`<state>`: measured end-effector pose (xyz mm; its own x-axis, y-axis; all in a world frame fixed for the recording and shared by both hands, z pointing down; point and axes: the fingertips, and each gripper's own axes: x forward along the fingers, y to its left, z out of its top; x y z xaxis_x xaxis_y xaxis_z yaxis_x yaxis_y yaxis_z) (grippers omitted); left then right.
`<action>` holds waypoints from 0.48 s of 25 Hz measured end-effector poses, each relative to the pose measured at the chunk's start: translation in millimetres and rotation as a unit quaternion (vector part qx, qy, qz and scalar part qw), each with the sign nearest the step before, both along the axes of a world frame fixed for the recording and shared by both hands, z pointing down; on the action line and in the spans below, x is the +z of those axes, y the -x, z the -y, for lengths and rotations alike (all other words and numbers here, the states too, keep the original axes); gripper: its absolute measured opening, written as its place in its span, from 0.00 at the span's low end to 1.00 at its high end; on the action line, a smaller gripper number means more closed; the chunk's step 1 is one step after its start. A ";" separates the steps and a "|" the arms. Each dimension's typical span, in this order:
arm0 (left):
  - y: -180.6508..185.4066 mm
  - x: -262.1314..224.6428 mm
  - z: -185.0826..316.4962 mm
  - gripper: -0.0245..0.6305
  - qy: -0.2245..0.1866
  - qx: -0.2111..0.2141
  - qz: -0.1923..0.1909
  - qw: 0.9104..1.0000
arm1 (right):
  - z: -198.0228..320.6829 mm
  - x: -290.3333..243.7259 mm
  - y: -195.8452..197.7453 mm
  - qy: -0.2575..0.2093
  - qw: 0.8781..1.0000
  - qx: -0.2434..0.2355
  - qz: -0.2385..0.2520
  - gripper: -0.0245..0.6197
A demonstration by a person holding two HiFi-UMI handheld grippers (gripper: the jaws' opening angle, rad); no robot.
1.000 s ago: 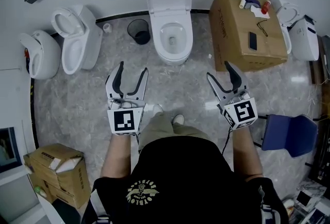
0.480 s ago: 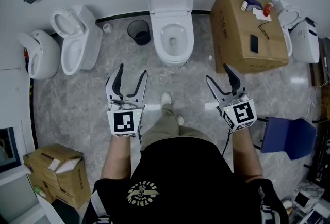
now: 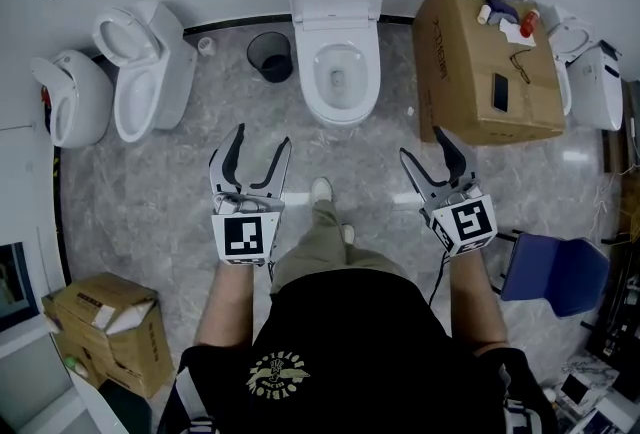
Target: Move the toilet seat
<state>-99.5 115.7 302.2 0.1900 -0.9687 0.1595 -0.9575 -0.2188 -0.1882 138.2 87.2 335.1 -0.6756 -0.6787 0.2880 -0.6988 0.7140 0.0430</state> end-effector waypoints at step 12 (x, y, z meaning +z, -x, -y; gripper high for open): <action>19.4 18.1 75.8 0.48 0.017 0.018 0.001 1.000 | 68.4 18.3 27.9 0.019 1.000 -0.002 -0.015 0.47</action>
